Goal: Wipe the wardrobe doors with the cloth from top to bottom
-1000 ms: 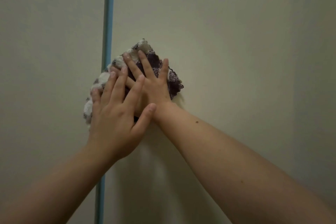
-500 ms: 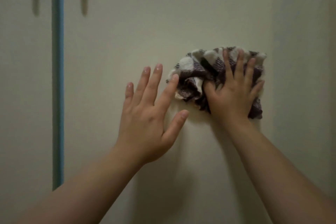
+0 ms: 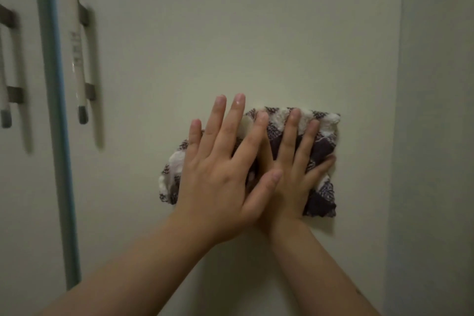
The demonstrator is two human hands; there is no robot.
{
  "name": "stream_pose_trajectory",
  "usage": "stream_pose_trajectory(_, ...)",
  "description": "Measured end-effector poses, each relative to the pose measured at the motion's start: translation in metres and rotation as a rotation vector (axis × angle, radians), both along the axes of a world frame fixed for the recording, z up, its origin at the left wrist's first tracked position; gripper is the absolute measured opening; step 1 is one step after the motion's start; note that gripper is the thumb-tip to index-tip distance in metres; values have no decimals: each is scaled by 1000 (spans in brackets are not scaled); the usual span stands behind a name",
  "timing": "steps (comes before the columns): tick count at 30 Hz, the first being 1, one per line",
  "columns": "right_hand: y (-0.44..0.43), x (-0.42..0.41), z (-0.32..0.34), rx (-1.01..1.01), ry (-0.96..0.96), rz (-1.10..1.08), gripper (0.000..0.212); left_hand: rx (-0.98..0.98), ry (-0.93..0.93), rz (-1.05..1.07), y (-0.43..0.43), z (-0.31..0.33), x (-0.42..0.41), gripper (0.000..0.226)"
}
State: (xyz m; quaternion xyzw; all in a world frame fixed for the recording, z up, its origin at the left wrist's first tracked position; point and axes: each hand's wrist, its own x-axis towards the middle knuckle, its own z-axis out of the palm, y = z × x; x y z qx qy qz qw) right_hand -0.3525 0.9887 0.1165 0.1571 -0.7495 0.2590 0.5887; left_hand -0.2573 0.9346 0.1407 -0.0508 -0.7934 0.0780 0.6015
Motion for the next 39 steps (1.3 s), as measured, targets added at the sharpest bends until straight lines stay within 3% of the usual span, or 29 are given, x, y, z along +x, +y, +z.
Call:
stream_pose_trajectory(6,-11,1,58,3,29,-24,50,-2,-6,-2,-6,46,12,60)
stream_pose_trajectory(14,-11,17,127,4,76,177,59,26,-81,17,-20,87,49,54)
stream_pose_trajectory(17,-15,23,160,-7,69,176,70,43,-118,15,-22,117,60,54)
stream_pose_trajectory(25,-29,28,230,10,102,187,73,132,-158,7,-20,187,77,52)
stream_pose_trajectory(34,1,48,244,-9,359,409,46,233,-145,-32,-10,190,101,45)
stream_pose_trajectory(39,22,83,241,-102,208,564,48,292,-70,-174,1,183,111,36)
